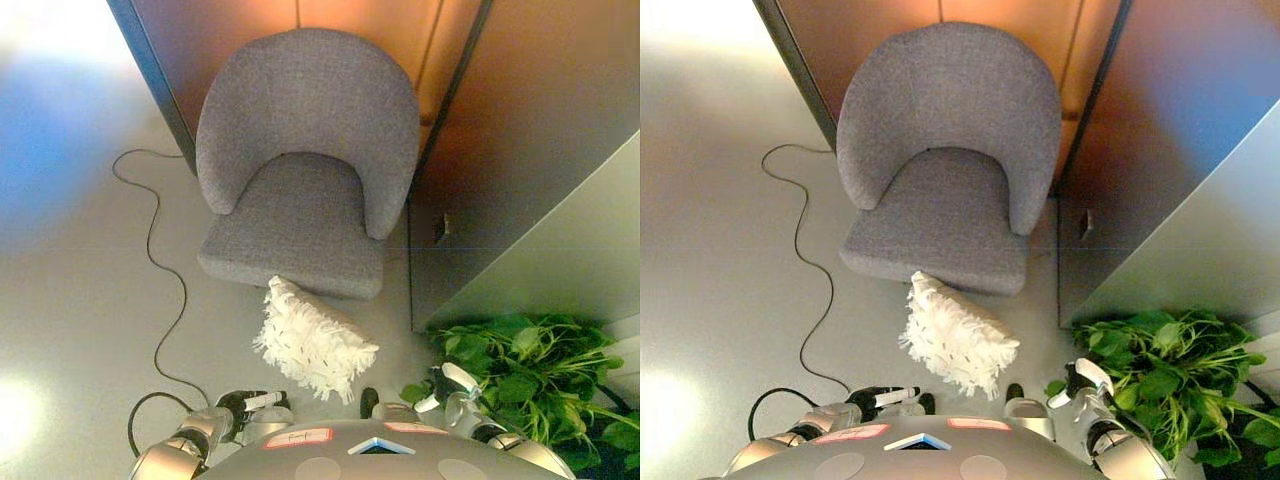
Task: Pick up the pillow and put it on the sofa.
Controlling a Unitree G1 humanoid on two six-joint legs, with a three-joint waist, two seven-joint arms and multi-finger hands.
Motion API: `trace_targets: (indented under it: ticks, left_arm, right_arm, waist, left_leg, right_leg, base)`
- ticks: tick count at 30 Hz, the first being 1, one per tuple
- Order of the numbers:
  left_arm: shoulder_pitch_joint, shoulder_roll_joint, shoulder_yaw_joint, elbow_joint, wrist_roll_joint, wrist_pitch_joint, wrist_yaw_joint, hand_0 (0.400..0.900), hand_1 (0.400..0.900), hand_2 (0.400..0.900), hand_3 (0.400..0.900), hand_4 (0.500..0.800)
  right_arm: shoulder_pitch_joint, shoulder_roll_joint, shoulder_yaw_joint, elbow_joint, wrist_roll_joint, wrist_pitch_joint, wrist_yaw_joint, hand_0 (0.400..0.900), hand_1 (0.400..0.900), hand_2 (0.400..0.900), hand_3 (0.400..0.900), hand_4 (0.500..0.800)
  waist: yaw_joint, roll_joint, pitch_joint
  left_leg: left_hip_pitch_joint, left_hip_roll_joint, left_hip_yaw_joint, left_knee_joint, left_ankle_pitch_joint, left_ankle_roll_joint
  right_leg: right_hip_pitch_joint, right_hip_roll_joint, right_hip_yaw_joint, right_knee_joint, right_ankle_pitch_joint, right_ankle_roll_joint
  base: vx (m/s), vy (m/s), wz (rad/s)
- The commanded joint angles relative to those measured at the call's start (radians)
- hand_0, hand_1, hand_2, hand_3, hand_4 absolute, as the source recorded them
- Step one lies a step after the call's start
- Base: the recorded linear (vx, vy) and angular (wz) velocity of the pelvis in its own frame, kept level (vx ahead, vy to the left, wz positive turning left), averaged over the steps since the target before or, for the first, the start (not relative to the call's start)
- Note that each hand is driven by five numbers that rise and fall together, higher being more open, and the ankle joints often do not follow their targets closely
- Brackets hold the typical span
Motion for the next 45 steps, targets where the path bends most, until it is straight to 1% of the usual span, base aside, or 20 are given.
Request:
trace_targets:
  ticks: [1,3,6,9,15,19,20,24,27,30,33,34,35,36,38,42,43,45]
  left_arm:
    - [-0.135,0.038,-0.022,-0.032,-0.113,-0.053,-0.02,0.9,0.9,0.9,0.9,0.8]
    - [-0.17,0.046,-0.035,-0.053,-0.162,-0.075,-0.028,0.9,0.9,0.9,0.9,0.8]
    - [-0.221,0.067,-0.061,-0.097,-0.236,-0.118,-0.047,0.9,0.9,0.9,0.9,0.8]
    - [-0.239,0.085,-0.076,-0.145,-0.276,-0.126,-0.055,0.9,0.9,0.9,0.9,0.8]
    - [-0.253,0.109,-0.094,-0.242,-0.336,-0.128,-0.06,0.9,0.9,0.9,0.9,0.8]
    - [-0.254,0.124,-0.103,-0.322,-0.392,-0.138,-0.061,0.9,0.9,0.9,0.9,0.8]
    - [-0.252,0.126,-0.104,-0.331,-0.397,-0.139,-0.061,0.9,0.9,0.9,0.9,0.8]
    - [-0.23,0.149,-0.11,-0.426,-0.449,-0.146,-0.063,0.9,0.9,0.9,0.9,0.8]
    - [-0.207,0.161,-0.114,-0.485,-0.493,-0.159,-0.064,0.9,0.9,0.9,0.9,0.8]
    - [-0.175,0.172,-0.117,-0.529,-0.527,-0.185,-0.07,0.9,0.9,0.9,0.9,0.8]
    - [-0.153,0.191,-0.123,-0.592,-0.558,-0.19,-0.089,0.9,0.9,0.9,0.9,0.8]
    - [-0.144,0.195,-0.126,-0.609,-0.577,-0.197,-0.101,0.9,0.9,0.9,0.9,0.8]
    - [-0.137,0.2,-0.126,-0.63,-0.593,-0.206,-0.118,0.9,0.9,0.9,0.9,0.8]
    - [-0.125,0.207,-0.129,-0.662,-0.603,-0.226,-0.135,0.9,0.9,0.9,0.9,0.8]
    - [-0.102,0.222,-0.144,-0.717,-0.616,-0.249,-0.135,0.9,0.9,0.9,0.9,0.8]
    - [-0.087,0.24,-0.162,-0.783,-0.648,-0.292,-0.141,0.9,0.9,0.9,0.9,0.8]
    - [-0.085,0.241,-0.164,-0.799,-0.652,-0.297,-0.141,0.9,0.9,0.9,0.9,0.8]
    - [-0.073,0.254,-0.168,-0.862,-0.675,-0.311,-0.149,0.9,0.9,0.9,0.9,0.8]
  right_arm:
    - [-0.268,-0.089,0.043,-0.017,0.092,0.032,-0.037,0.9,0.9,0.9,0.9,0.8]
    - [-0.34,-0.103,0.052,-0.017,0.112,0.044,-0.037,0.9,0.9,0.9,0.9,0.8]
    - [-0.471,-0.148,0.078,-0.021,0.166,0.066,-0.032,0.9,0.9,0.9,0.9,0.8]
    - [-0.543,-0.178,0.087,-0.024,0.201,0.079,-0.033,0.9,0.9,0.9,0.9,0.8]
    - [-0.666,-0.239,0.091,-0.012,0.235,0.086,-0.014,0.9,0.9,0.9,0.9,0.8]
    - [-0.753,-0.28,0.107,-0.008,0.252,0.098,0.009,0.9,0.9,0.9,0.9,0.8]
    - [-0.762,-0.284,0.109,-0.008,0.253,0.1,0.013,0.9,0.9,0.9,0.9,0.8]
    - [-0.824,-0.318,0.127,-0.023,0.269,0.113,0.044,0.9,0.9,0.9,0.9,0.8]
    - [-0.854,-0.345,0.134,-0.041,0.288,0.113,0.054,0.9,0.9,0.9,0.9,0.8]
    - [-0.889,-0.369,0.138,-0.053,0.301,0.102,0.071,0.9,0.9,0.9,0.9,0.8]
    - [-0.92,-0.388,0.138,-0.072,0.329,0.098,0.077,0.9,0.9,0.9,0.9,0.8]
    - [-0.925,-0.392,0.141,-0.077,0.337,0.097,0.078,0.9,0.9,0.9,0.9,0.8]
    - [-0.932,-0.398,0.143,-0.082,0.346,0.095,0.077,0.9,0.9,0.9,0.9,0.8]
    - [-0.943,-0.408,0.144,-0.091,0.351,0.094,0.082,0.9,0.9,0.9,0.9,0.8]
    - [-0.962,-0.42,0.143,-0.097,0.358,0.092,0.088,0.9,0.9,0.9,0.9,0.8]
    - [-1.038,-0.431,0.163,-0.092,0.402,0.098,0.127,0.9,0.9,0.9,0.9,0.8]
    - [-1.049,-0.432,0.166,-0.092,0.408,0.102,0.133,0.9,0.9,0.9,0.9,0.8]
    - [-1.08,-0.44,0.179,-0.093,0.425,0.106,0.163,0.9,0.9,0.9,0.9,0.8]
  waist:
    - [0.029,0.002,0.174]
    - [0.034,0.012,0.222]
    - [0.049,0.033,0.309]
    - [0.064,0.045,0.348]
    - [0.094,0.078,0.402]
    - [0.111,0.106,0.441]
    - [0.113,0.108,0.444]
    - [0.122,0.135,0.47]
    - [0.123,0.152,0.474]
    - [0.125,0.172,0.474]
    - [0.128,0.189,0.474]
    - [0.127,0.191,0.474]
    - [0.128,0.194,0.474]
    - [0.131,0.2,0.474]
    - [0.134,0.212,0.474]
    - [0.142,0.235,0.474]
    - [0.143,0.239,0.474]
    - [0.149,0.253,0.474]
  left_leg:
    - [-0.108,-0.046,0.003,0.081,-0.077,0.052]
    - [-0.185,-0.057,-0.017,0.144,-0.071,0.051]
    - [-0.343,-0.08,-0.041,0.287,-0.065,0.048]
    - [-0.427,-0.098,-0.057,0.36,-0.077,0.052]
    - [-0.524,-0.115,-0.06,0.417,-0.077,0.057]
    - [-0.585,-0.122,-0.045,0.475,-0.088,0.062]
    - [-0.593,-0.122,-0.043,0.483,-0.09,0.063]
    - [-0.655,-0.119,-0.022,0.557,-0.113,0.066]
    - [-0.708,-0.125,-0.017,0.62,-0.136,0.074]
    - [-0.754,-0.127,-0.014,0.664,-0.151,0.084]
    - [-0.796,-0.13,-0.011,0.697,-0.159,0.089]
    - [-0.799,-0.129,-0.009,0.724,-0.194,0.085]
    - [-0.809,-0.128,-0.007,0.732,-0.197,0.087]
    - [-0.821,-0.126,-0.005,0.741,-0.202,0.09]
    - [-0.841,-0.127,0.001,0.758,-0.209,0.093]
    - [-0.912,-0.134,0.004,0.813,-0.22,0.099]
    - [-0.928,-0.137,0.003,0.825,-0.221,0.1]
    - [-0.966,-0.143,0.0,0.848,-0.223,0.104]
  right_leg:
    - [-0.073,-0.054,-0.005,0.161,-0.136,0.052]
    - [-0.133,-0.057,-0.005,0.209,-0.145,0.038]
    - [-0.272,-0.07,-0.014,0.336,-0.16,0.016]
    - [-0.352,-0.082,-0.02,0.407,-0.173,0.008]
    - [-0.45,-0.106,-0.044,0.484,-0.183,0.009]
    - [-0.518,-0.127,-0.051,0.562,-0.202,0.003]
    - [-0.526,-0.129,-0.052,0.573,-0.204,0.002]
    - [-0.592,-0.143,-0.048,0.667,-0.238,-0.014]
    - [-0.652,-0.144,-0.031,0.734,-0.261,-0.026]
    - [-0.713,-0.143,-0.01,0.795,-0.282,-0.038]
    - [-0.762,-0.145,0.004,0.83,-0.291,-0.042]
    - [-0.768,-0.147,0.016,0.861,-0.326,-0.035]
    - [-0.78,-0.15,0.018,0.872,-0.329,-0.036]
    - [-0.794,-0.154,0.017,0.884,-0.334,-0.038]
    - [-0.818,-0.158,0.02,0.902,-0.34,-0.041]
    - [-0.892,-0.157,0.038,0.96,-0.354,-0.049]
    - [-0.909,-0.155,0.044,0.973,-0.356,-0.051]
    - [-0.953,-0.15,0.059,1.008,-0.365,-0.058]
  base:
    - [-0.3,-0.085,0.35]
    - [-0.26,-0.068,0.3]
    - [-0.27,-0.054,0.26]
    - [-0.14,-0.054,0.22]
    - [-0.12,-0.017,0.13]
    - [-0.1,0.027,0.06]
    - [-0.06,0.03,0.04]
    - [-0.04,0.037,0.06]
    - [-0.02,0.068,0.03]
    - [-0.01,0.093,0.0]
    - [0.01,0.083,-0.01]
    - [0.05,0.065,-0.03]
    - [0.06,0.07,-0.05]
    - [-0.01,0.095,-0.05]
    - [-0.01,0.09,-0.05]
    - [-0.01,0.052,-0.02]
    - [0.01,0.052,0.0]
    - [0.01,0.066,0.03]
